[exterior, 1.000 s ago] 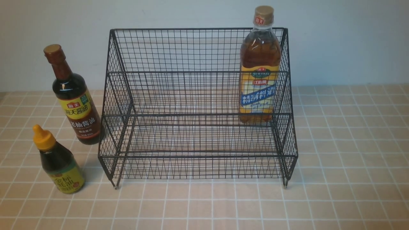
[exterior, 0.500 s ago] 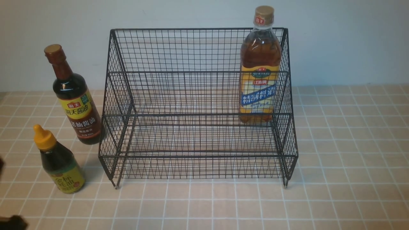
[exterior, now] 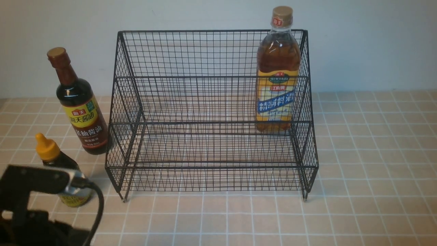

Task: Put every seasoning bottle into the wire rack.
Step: Use the left arm to grab the condiment bottle closest to it

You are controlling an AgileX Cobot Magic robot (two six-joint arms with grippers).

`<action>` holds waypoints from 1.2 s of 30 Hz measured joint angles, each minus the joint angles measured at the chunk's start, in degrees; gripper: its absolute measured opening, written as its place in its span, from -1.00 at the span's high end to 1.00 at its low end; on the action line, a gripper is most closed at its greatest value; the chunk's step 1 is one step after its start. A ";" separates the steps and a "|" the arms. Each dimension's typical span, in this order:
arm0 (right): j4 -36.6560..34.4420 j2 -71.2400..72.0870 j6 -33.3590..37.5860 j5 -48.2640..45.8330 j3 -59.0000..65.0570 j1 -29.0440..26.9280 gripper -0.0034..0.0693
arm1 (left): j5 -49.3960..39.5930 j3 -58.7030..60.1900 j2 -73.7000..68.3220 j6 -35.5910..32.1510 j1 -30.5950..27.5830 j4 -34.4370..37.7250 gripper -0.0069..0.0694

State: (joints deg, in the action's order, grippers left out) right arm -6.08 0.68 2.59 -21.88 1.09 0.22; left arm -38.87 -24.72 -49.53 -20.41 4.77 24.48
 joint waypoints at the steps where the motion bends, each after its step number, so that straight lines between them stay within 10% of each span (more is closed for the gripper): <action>1: 0.00 0.00 0.00 0.00 0.00 0.00 0.94 | -1.56 0.00 -0.18 1.66 0.00 -1.96 0.84; 8: 0.00 0.00 0.00 0.00 0.00 0.00 0.94 | 7.94 -2.06 0.48 22.75 -3.57 -23.19 0.84; 18: 0.00 0.00 0.00 0.00 0.00 0.00 0.94 | 25.40 -2.84 0.48 24.27 -4.00 -34.11 0.80; 22: 0.00 0.00 0.00 0.00 0.00 0.00 0.94 | 28.26 -2.84 0.48 24.27 -4.00 -34.51 0.57; 30: 0.00 0.00 0.00 0.00 0.00 0.00 0.94 | 38.37 -2.84 -2.94 24.27 -5.82 -36.88 -0.56; 36: 0.00 0.00 0.00 0.00 0.00 0.00 0.94 | 45.82 -2.84 -9.85 24.32 -9.68 -36.02 -0.90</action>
State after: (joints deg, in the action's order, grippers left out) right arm -6.08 0.68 2.59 -21.88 1.09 0.22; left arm 6.94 -27.57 -59.38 3.92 -4.91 -11.54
